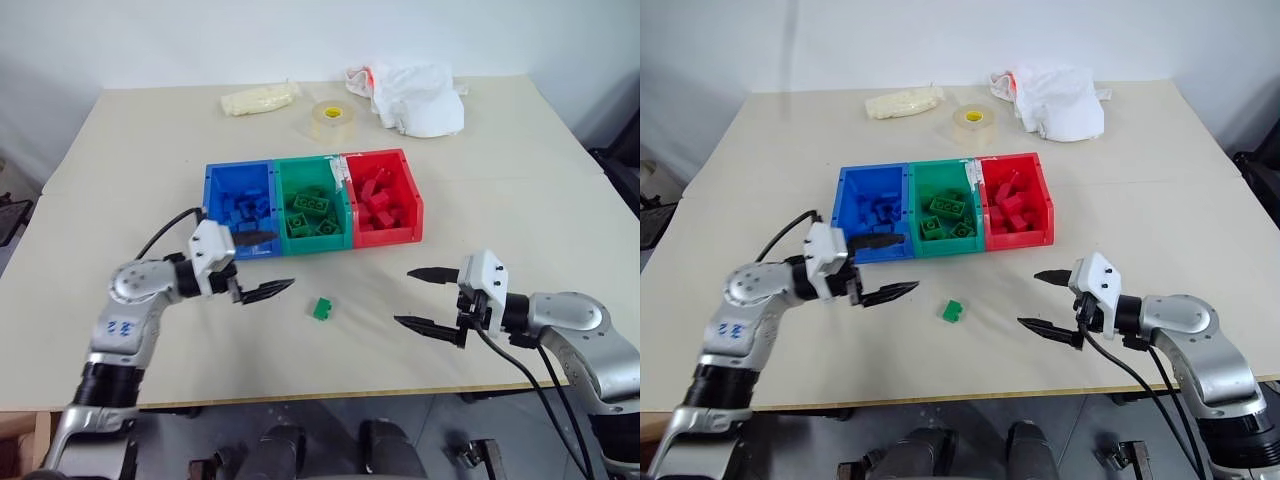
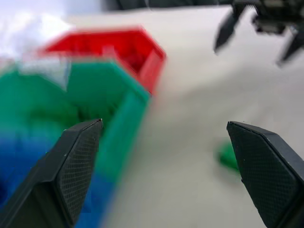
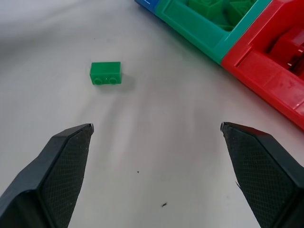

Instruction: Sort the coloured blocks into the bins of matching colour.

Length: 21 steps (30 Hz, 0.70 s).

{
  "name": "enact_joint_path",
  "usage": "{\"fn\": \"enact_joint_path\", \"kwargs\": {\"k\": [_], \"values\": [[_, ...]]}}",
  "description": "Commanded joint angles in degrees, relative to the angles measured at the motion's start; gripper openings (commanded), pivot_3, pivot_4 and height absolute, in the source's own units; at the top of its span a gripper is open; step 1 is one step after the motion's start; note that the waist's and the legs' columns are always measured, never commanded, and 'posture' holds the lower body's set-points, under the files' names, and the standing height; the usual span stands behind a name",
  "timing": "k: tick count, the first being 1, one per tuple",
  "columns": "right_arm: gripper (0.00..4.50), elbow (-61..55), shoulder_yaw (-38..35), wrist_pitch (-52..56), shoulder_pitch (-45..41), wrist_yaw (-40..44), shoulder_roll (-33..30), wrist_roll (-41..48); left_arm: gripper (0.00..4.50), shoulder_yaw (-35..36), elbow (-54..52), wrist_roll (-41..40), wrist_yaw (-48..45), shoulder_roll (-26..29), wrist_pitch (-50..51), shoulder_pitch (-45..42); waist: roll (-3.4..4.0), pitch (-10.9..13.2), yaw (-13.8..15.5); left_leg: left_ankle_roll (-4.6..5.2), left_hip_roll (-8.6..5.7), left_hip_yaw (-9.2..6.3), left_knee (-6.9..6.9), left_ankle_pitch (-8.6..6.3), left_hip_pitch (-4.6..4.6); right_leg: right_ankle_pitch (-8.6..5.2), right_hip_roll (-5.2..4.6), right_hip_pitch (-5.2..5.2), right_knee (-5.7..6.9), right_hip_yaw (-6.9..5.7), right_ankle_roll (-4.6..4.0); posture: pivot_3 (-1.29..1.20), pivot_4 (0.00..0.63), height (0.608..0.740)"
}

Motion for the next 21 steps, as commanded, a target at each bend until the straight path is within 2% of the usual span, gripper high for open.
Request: {"fn": "enact_joint_path", "kwargs": {"k": [1, 4, 8, 15, 21], "values": [[4.50, 0.79, -0.12, -1.55, -1.67, 1.85, -0.33, 0.40, 4.47, 5.48, -4.48, -3.56, -4.14, 4.05, -0.42, 7.91, 0.00, 0.00, 0.05, -0.01, 0.01, -0.01, 0.00, -0.01, 0.00, 0.00, 0.00, 0.00, -0.03, 0.00, 0.00, 0.00, 0.150, 0.740], [4.50, 2.53, 1.24, -1.93, -4.07, 3.14, 0.08, -0.03, 4.47, 8.22, -3.92, -4.38, -7.07, 6.85, -1.47, 14.50, 0.02, 0.00, -0.03, 0.01, 0.01, 0.02, -0.08, -0.02, 0.01, -0.01, -0.02, 0.02, -0.09, 0.02, -0.02, 0.00, 0.150, 0.740], [4.50, 4.12, 2.08, -1.79, -6.69, 3.98, 0.37, -0.19, 4.47, 7.09, -4.95, -3.76, -6.12, 6.03, -1.39, 14.73, 0.04, 0.01, 0.52, 0.01, 0.01, -0.11, -0.02, -0.01, 0.01, -0.02, -0.03, 0.11, -0.14, -0.03, -0.05, 0.00, 0.150, 0.740], [4.50, 3.34, 0.83, -1.45, -6.04, 5.83, -1.04, 0.28, 4.47, 1.25, -7.76, -1.86, -1.94, 1.44, -0.66, 9.89, 0.04, 0.01, 0.17, 0.02, -0.01, -0.09, -0.08, -0.04, 0.01, -0.02, -0.03, 0.10, -0.18, -0.07, -0.04, 0.00, 0.150, 0.740], [4.50, 0.54, -1.18, -0.66, -2.95, 5.19, -2.37, 0.99, 4.47, -9.54, -3.52, 5.99, 2.23, -5.25, -2.03, 1.75, 0.05, 0.00, 0.15, 0.02, -0.01, 0.00, -0.05, -0.04, 0.01, -0.01, -0.01, 0.07, -0.13, -0.06, -0.03, 0.00, 0.150, 0.740]]}}
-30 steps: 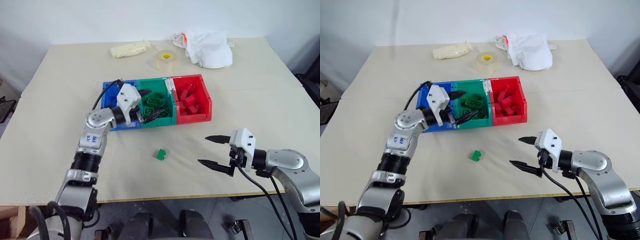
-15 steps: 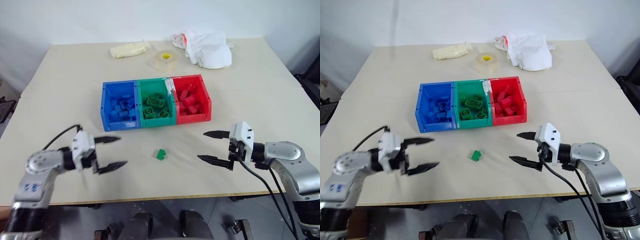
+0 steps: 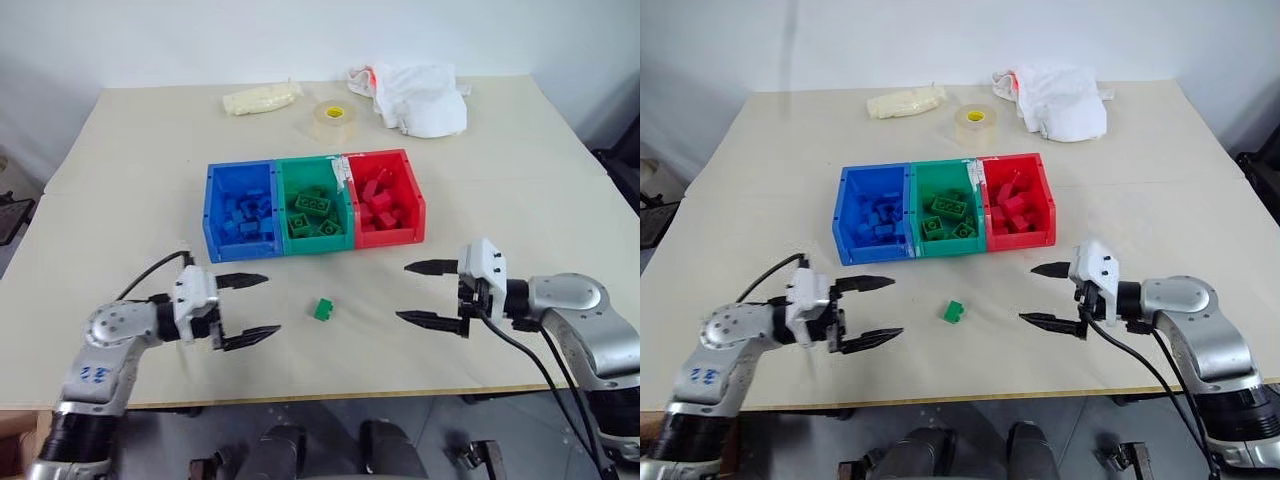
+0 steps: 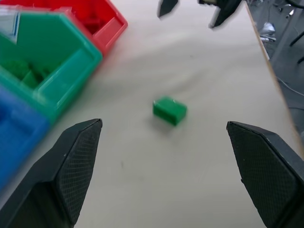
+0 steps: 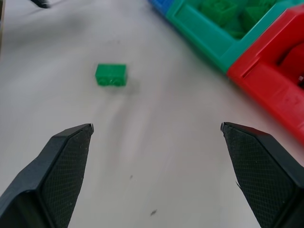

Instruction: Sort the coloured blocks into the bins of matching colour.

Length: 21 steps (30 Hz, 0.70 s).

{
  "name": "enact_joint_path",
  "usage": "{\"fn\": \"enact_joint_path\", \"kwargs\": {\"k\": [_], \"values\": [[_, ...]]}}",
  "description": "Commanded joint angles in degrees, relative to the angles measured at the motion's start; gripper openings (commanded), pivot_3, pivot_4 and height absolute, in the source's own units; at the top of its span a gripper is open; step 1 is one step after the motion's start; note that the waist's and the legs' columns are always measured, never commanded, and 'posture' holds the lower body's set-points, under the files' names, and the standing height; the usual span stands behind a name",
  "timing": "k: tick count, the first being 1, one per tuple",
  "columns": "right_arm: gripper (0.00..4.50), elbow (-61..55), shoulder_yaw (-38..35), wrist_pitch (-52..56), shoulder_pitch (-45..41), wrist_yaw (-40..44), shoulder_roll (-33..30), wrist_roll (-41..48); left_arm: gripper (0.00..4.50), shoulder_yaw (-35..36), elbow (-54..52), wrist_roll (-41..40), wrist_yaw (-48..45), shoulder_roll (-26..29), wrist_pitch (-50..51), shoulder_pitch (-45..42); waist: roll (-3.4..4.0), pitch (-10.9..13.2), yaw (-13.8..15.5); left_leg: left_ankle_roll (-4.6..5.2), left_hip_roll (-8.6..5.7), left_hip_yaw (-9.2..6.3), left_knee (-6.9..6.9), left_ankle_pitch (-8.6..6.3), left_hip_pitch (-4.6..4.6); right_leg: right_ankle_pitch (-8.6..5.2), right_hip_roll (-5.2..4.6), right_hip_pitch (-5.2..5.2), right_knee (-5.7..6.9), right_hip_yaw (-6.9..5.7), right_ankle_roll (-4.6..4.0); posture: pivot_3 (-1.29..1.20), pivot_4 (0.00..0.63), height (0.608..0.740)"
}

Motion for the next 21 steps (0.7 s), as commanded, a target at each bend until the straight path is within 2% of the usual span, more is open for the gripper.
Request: {"fn": "enact_joint_path", "kwargs": {"k": [1, 8, 11, 14, 21], "values": [[4.50, -3.21, -2.53, 0.39, 1.06, -1.05, -0.70, 1.47, 4.47, -4.61, 2.85, 4.56, 1.07, -1.71, -2.28, -2.69, 0.00, 0.00, -0.11, 0.00, 0.00, 0.04, 0.03, 0.00, 0.00, 0.00, 0.00, -0.01, 0.02, 0.02, 0.00, 0.00, 0.150, 0.740], [4.50, -7.44, -4.96, 1.76, 5.48, -4.18, -0.57, 2.00, 4.47, -11.39, 11.24, 11.57, 3.47, -6.43, -4.86, -9.05, 0.00, 0.00, 0.15, 0.00, 0.00, 0.07, 0.06, 0.00, -0.01, 0.00, 0.02, -0.05, 0.07, 0.03, 0.00, 0.00, 0.150, 0.740], [4.50, -8.76, -5.73, 2.39, 6.66, -5.23, -0.60, 2.39, 4.47, -12.09, 13.16, 11.87, 2.81, -7.32, -6.13, -10.13, -0.01, 0.00, 0.16, 0.01, -0.04, 0.06, 0.09, 0.00, -0.01, 0.01, 0.02, -0.03, 0.07, 0.02, 0.02, 0.00, 0.150, 0.740], [4.50, -10.00, -6.19, 2.88, 7.74, -6.04, -0.56, 2.57, 3.87, -11.51, 13.56, 10.89, 3.44, -8.60, -4.59, -10.87, -0.01, 0.00, 0.05, 0.01, -0.02, 0.06, 0.08, 0.00, -0.01, 0.01, 0.02, -0.05, 0.08, 0.03, 0.02, 0.00, 0.150, 0.740], [4.50, -11.39, -7.21, 3.36, 9.11, -7.03, -0.81, 2.86, 1.74, -11.00, 13.17, 10.36, 2.10, -8.58, -4.52, -10.41, -0.01, 0.00, 0.09, 0.01, -0.02, 0.06, 0.10, 0.00, -0.01, 0.01, 0.01, -0.04, 0.10, 0.03, 0.02, 0.00, 0.150, 0.740]]}}
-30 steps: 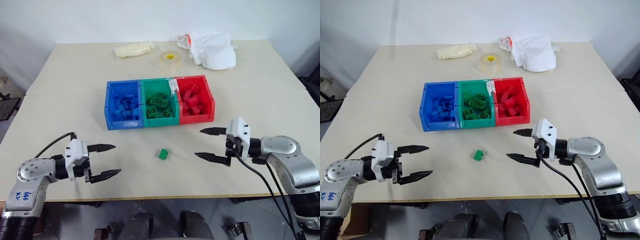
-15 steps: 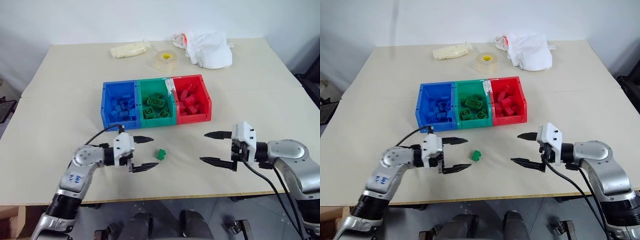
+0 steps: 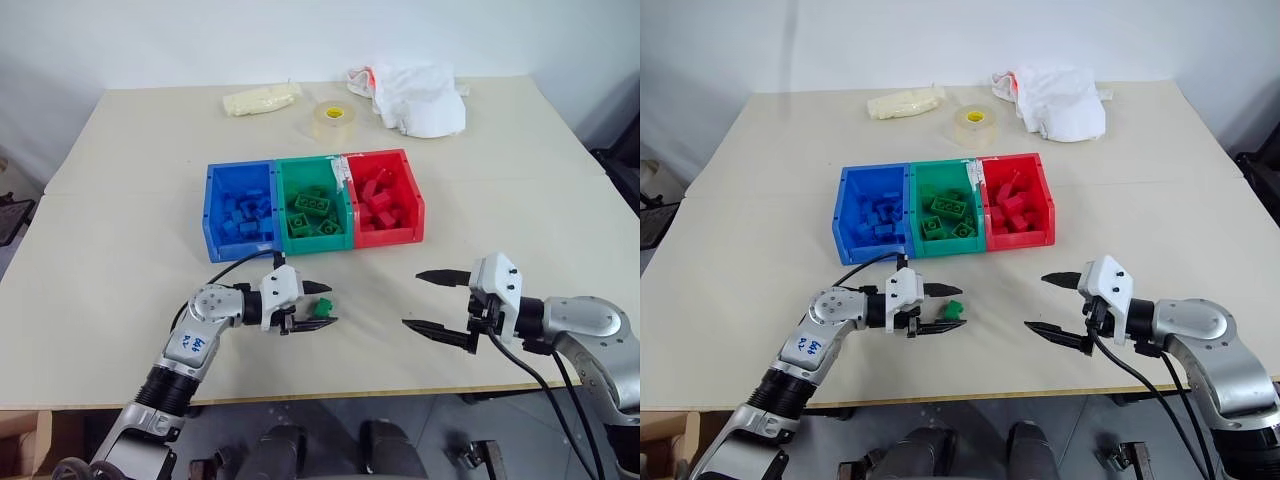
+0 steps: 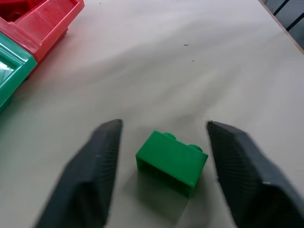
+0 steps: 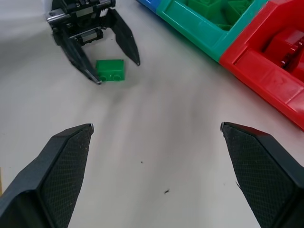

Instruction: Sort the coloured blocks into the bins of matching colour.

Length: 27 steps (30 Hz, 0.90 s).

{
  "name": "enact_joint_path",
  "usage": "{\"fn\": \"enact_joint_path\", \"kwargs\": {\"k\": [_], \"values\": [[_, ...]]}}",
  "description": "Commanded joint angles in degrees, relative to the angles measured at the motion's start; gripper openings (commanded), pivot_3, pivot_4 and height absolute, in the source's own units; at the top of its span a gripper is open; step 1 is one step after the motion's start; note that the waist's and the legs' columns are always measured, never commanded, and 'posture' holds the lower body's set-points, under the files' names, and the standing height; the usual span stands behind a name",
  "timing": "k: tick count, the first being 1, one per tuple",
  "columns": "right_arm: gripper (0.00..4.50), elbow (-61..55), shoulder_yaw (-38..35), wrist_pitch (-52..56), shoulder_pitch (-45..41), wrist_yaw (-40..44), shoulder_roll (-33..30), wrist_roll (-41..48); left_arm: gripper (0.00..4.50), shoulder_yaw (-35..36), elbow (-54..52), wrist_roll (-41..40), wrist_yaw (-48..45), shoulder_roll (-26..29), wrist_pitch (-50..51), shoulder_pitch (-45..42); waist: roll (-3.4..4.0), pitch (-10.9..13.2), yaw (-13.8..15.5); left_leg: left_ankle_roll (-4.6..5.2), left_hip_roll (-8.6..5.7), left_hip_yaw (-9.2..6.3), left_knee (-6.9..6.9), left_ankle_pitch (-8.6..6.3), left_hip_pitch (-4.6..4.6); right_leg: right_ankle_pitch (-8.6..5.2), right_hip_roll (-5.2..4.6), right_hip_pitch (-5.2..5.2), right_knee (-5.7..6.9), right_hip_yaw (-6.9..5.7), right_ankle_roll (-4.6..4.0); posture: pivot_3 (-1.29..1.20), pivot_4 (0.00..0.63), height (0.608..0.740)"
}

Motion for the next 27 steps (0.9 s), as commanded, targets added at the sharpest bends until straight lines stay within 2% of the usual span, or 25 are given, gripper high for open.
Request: {"fn": "enact_joint_path", "kwargs": {"k": [1, 8, 12, 18, 20, 22, 27], "values": [[4.50, -2.51, -2.10, -0.08, 0.36, -0.44, -0.85, 1.30, 1.62, 0.91, -1.22, -1.00, 0.03, 0.12, -0.29, -0.07, 0.00, 0.00, 0.00, 0.00, 0.00, 0.00, 0.00, 0.00, 0.00, 0.00, 0.00, 0.00, 0.00, 0.00, 0.00, 0.00, 0.150, 0.740], [4.50, -2.53, -2.77, -0.53, 1.05, -0.65, -1.11, 1.31, 1.62, 3.73, -1.49, -1.69, 4.10, -1.37, 0.32, -3.73, -0.01, 0.00, 0.01, 0.00, 0.00, 0.00, 0.00, 0.00, 0.00, 0.00, 0.01, 0.00, 0.00, 0.00, 0.00, 0.00, 0.150, 0.740], [4.50, -2.77, -2.97, -0.73, 1.55, -0.86, -1.07, 1.34, 1.62, 7.51, 1.44, -2.01, 10.22, -4.29, 1.08, -10.51, -0.04, 0.02, 0.32, 0.00, -0.02, -0.05, 0.15, 0.00, -0.03, 0.00, 0.05, 0.03, 0.03, -0.05, 0.00, 0.00, 0.150, 0.740], [4.50, -2.81, -2.90, -0.95, 1.59, -1.39, -0.77, 1.09, 1.62, 9.72, 20.14, 1.65, 15.86, -6.56, -7.64, -24.38, -0.07, 0.03, 0.13, 0.00, -0.06, 0.00, 0.18, 0.00, -0.04, 0.02, 0.15, 0.03, 0.05, -0.05, 0.05, 0.00, 0.150, 0.740], [4.50, -2.90, -2.94, -1.07, 1.63, -1.72, -0.60, 1.01, 2.33, 10.52, 25.69, 2.09, 17.49, -7.41, -9.65, -27.57, -0.07, 0.03, 0.03, 0.01, -0.06, 0.00, 0.16, 0.00, -0.04, 0.03, 0.14, 0.02, 0.04, -0.05, 0.06, 0.00, 0.150, 0.740], [4.50, -2.99, -2.88, -1.12, 1.65, -2.05, -0.46, 0.96, 2.84, 9.94, 28.35, 2.61, 16.51, -7.51, -10.59, -29.00, -0.09, 0.04, -0.07, 0.02, -0.07, 0.02, 0.16, -0.01, -0.05, 0.04, 0.15, 0.00, 0.04, -0.05, 0.08, 0.00, 0.150, 0.740], [4.50, -3.14, -2.85, -1.20, 1.87, -2.53, -0.42, 1.05, 4.34, 10.53, 27.78, 1.18, 14.44, -7.36, -11.62, -29.28, -0.10, 0.05, -0.03, 0.03, -0.06, 0.03, 0.15, -0.01, -0.07, 0.04, 0.15, -0.05, 0.06, -0.05, 0.09, 0.00, 0.150, 0.740]]}}
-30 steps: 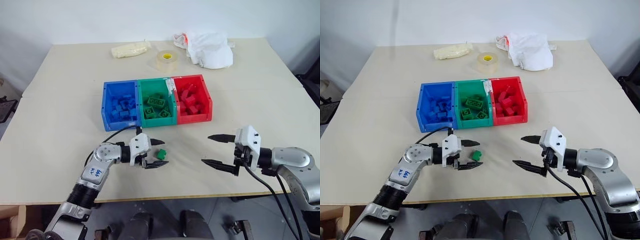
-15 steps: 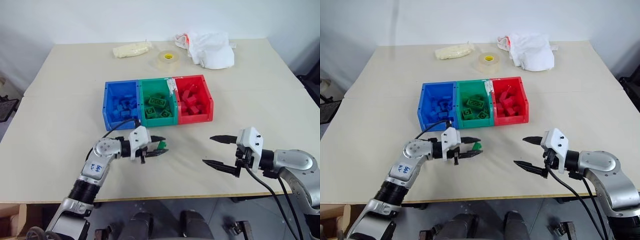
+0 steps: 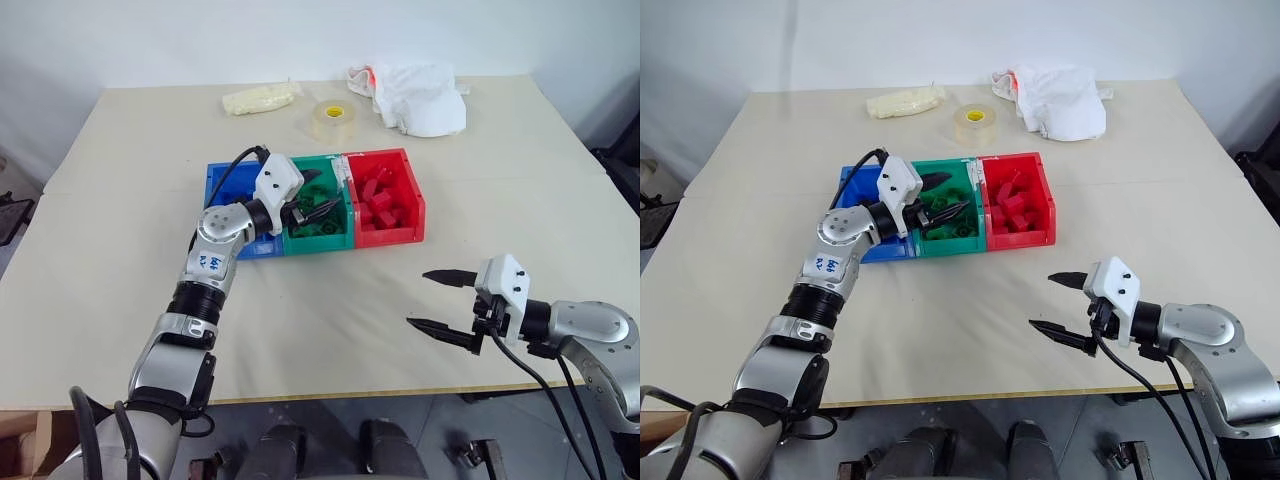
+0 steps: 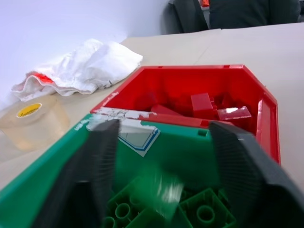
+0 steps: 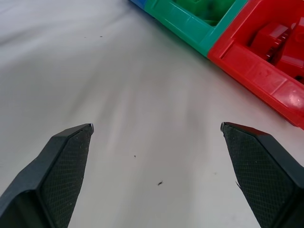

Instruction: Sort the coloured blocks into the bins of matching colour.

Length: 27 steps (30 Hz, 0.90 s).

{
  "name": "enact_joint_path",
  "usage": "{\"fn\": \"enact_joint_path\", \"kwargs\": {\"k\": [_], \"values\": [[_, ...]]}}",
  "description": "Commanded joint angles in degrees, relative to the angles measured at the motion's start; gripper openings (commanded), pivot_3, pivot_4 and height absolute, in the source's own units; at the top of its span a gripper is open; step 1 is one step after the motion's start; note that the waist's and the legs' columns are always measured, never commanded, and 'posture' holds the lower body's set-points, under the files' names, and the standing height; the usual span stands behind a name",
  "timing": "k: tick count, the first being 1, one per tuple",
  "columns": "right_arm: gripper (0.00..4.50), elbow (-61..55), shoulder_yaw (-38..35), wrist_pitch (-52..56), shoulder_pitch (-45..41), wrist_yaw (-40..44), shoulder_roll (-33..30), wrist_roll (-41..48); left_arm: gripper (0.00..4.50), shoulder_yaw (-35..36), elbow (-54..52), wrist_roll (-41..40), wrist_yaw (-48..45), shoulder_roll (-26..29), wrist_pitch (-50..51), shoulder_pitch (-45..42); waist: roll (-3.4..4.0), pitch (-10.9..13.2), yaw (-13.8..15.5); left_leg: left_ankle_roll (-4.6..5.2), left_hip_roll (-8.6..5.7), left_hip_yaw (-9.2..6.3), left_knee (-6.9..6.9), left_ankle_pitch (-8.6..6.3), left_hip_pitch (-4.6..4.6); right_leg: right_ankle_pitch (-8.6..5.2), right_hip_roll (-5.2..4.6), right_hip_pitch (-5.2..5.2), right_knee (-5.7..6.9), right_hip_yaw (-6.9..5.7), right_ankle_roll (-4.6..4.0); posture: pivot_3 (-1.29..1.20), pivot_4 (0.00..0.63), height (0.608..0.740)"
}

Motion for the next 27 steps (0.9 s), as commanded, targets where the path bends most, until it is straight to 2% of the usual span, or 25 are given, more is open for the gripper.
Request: {"fn": "enact_joint_path", "kwargs": {"k": [1, 3, 7, 12, 17, 21, 27], "values": [[4.50, -1.86, -1.71, -1.05, 0.15, -0.39, -0.18, 0.80, 4.44, 1.31, -4.20, -2.23, -2.53, 0.87, 0.24, 0.02, 0.00, 0.00, 0.03, 0.00, 0.00, 0.00, 0.02, 0.00, -0.02, 0.00, 0.00, 0.00, 0.00, 0.00, 0.00, 0.00, 0.150, 0.740], [4.50, -1.82, -1.78, -1.06, 0.15, -0.43, -0.18, 0.86, 4.44, 1.76, -6.91, -3.67, -4.24, 1.48, 1.49, 1.54, 0.00, 0.00, -0.03, 0.00, -0.01, 0.00, 0.04, 0.00, -0.02, 0.00, -0.01, 0.00, 0.01, 0.01, 0.01, 0.00, 0.150, 0.740], [4.50, -0.84, -1.53, -1.40, -0.47, 0.09, -0.37, 0.75, 4.44, 2.66, -18.75, -9.58, -11.38, 4.86, 5.87, 8.59, 0.01, -0.01, -0.35, -0.01, 0.04, 0.01, 0.00, 0.00, -0.02, 0.00, -0.13, -0.05, 0.03, 0.08, 0.01, 0.00, 0.150, 0.740], [4.50, 6.42, -1.26, -3.70, -5.24, 4.26, -2.31, 0.04, 4.44, 7.52, -34.44, -15.24, -18.41, 17.68, 13.26, 24.82, 0.04, -0.02, -1.57, -0.02, 0.10, 0.02, -0.01, -0.01, -0.01, 0.00, -0.13, -0.08, 0.06, 0.12, -0.01, 0.00, 0.150, 0.740], [4.50, 16.99, -0.20, -7.50, -11.67, 9.07, -3.95, -1.49, 4.44, 13.71, -38.36, -18.33, -20.89, 25.84, 16.59, 35.31, 0.06, -0.02, -0.91, -0.02, 0.07, -0.08, 0.03, 0.00, 0.00, 0.00, -0.15, 0.03, 0.01, 0.08, -0.04, 0.00, 0.150, 0.740], [4.50, 25.86, 1.28, -11.72, -16.65, 12.70, -4.05, -3.58, 4.44, 18.42, -37.76, -19.30, -20.71, 27.99, 16.56, 41.36, 0.06, -0.02, -0.39, -0.01, 0.07, -0.09, -0.01, -0.01, 0.00, 0.00, -0.16, 0.03, -0.07, 0.07, -0.04, 0.00, 0.150, 0.740], [4.50, 31.66, 3.10, -14.28, -21.31, 15.43, -3.19, -5.24, 4.44, 21.10, -37.86, -19.78, -18.90, 27.49, 15.94, 43.44, 0.07, -0.02, -0.18, -0.02, 0.08, -0.11, -0.05, -0.02, -0.01, -0.01, -0.17, 0.00, -0.07, 0.05, -0.05, 0.00, 0.150, 0.740]]}}
